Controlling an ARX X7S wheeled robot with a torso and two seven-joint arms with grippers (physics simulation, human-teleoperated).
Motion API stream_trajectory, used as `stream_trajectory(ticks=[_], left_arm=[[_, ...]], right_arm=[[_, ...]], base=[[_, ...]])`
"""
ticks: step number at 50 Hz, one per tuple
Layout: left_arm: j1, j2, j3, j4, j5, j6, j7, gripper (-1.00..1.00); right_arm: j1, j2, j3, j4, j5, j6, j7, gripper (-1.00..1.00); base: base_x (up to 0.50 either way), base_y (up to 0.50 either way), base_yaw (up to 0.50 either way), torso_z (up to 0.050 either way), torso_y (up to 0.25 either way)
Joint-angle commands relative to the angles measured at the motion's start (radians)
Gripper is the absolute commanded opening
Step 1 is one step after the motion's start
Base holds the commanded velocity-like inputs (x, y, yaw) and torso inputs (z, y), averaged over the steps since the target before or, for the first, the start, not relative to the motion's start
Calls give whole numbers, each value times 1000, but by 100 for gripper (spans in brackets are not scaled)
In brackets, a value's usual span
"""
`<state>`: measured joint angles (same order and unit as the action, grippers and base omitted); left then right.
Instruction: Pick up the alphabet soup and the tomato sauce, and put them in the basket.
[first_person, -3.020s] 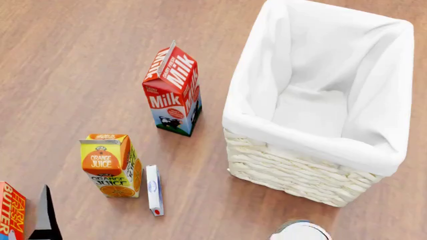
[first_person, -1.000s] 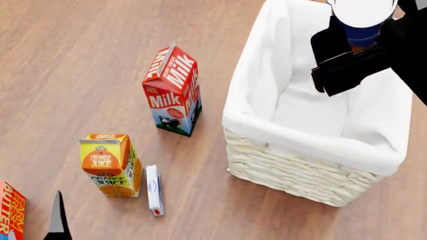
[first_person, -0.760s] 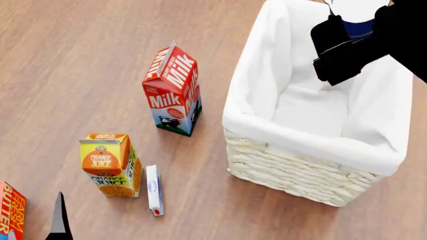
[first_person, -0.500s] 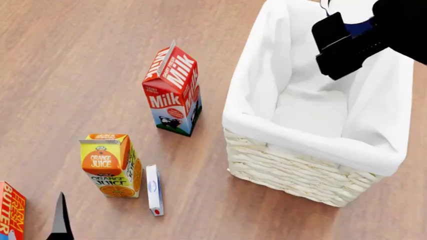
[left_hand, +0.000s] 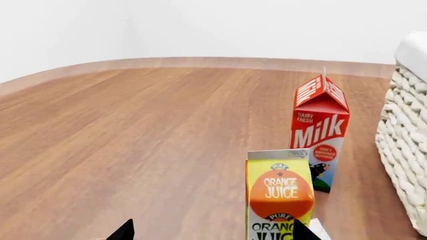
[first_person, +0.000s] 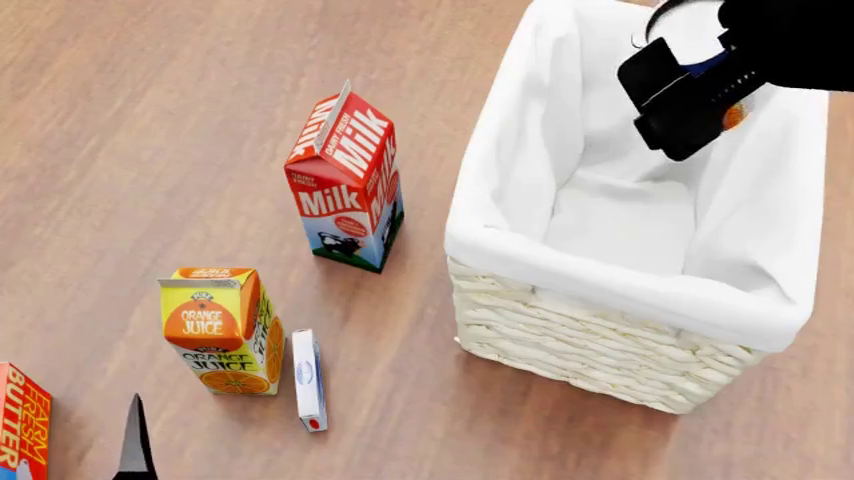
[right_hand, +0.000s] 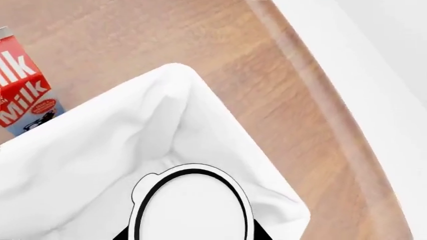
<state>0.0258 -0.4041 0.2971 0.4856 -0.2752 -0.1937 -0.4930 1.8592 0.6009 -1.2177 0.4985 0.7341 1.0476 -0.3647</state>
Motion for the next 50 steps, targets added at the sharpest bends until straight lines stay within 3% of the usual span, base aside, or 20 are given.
stream_trajectory(ticks=[1,22,50], left_arm=[[-2,33,-25,-60,-24,46,67,100],[-21,24,-26,-40,-45,-1,54,100],[-27,22,-10,-56,-51,-3,58,100]], right_arm=[[49,-80,-69,131,-124,-45,-136,-100],[36,-134,-110,206,-152,-108,-213,-100],[-44,-169,-86,265,-149,-169,-181,-100]], base=[[0,0,0,0,0],[0,0,0,0,0],[0,0,0,0,1]])
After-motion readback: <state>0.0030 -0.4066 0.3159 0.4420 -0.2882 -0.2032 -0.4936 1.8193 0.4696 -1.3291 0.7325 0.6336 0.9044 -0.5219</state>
